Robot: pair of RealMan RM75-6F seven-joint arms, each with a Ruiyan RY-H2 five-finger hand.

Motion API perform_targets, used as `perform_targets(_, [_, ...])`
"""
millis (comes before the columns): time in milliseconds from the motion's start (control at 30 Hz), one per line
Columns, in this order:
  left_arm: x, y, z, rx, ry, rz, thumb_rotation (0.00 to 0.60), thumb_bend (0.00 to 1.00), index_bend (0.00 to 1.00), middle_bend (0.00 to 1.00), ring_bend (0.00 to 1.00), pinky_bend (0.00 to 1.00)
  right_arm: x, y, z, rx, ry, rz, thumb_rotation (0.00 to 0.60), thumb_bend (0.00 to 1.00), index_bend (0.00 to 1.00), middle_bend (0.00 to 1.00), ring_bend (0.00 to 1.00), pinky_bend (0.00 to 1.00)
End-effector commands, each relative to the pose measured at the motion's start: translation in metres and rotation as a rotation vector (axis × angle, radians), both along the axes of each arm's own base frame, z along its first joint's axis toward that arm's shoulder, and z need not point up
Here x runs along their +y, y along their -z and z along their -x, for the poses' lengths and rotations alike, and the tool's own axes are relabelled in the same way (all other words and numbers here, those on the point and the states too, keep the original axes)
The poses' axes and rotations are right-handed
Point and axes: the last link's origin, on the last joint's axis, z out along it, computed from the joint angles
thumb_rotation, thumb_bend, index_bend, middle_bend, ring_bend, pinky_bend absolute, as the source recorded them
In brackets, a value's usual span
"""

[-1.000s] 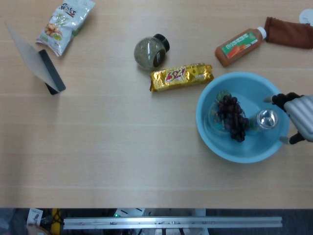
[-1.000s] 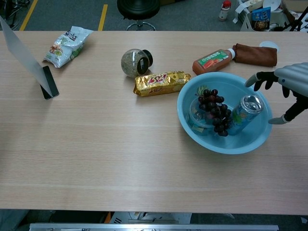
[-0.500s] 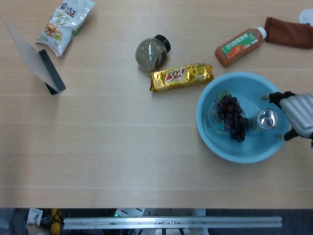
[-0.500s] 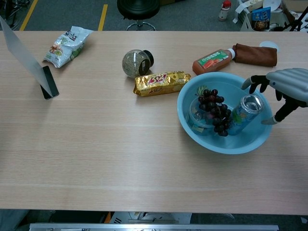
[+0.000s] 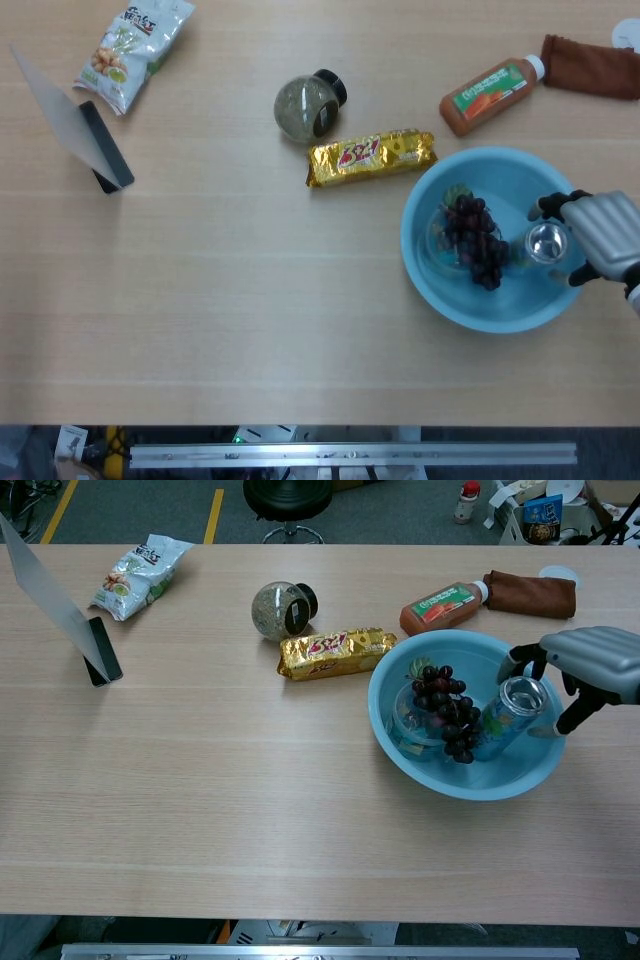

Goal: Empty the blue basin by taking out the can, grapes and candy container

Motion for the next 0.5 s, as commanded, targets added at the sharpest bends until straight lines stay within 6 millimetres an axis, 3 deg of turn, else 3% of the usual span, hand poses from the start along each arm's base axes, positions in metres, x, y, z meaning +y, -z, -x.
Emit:
perform_targets(33, [-0.0001,-0.0008,-0.0001,0.0,0.001,-0.002,0.6,0.27,0.29,0.25,0.21,0.17,0.0002,0.0003,0.0001,-0.001,-0.001,0.0,0.6,0.13,0.33,0.38,0.35,0.53])
perform_targets(367, [0.001,-0.0017,-0.0011,0.0,0.005,-0.001,0.6,0.27,0.29,0.25,0.21,0.17,-0.0002,0.004,-0.0004,-0.01,-0.001,-0.001,0.6,0.21,0.38,0.41,0.39,0.59])
perform_targets(500, [0.0011,-0.0019,-0.0007,0.0,0.004,-0.002,0.6,0.27,0.29,0.25,0.21,0.17,-0.0003,0.005,-0.0002,-0.011,-0.001,0.005,0.6,0.25,0.44,0.43,0.42,0.63])
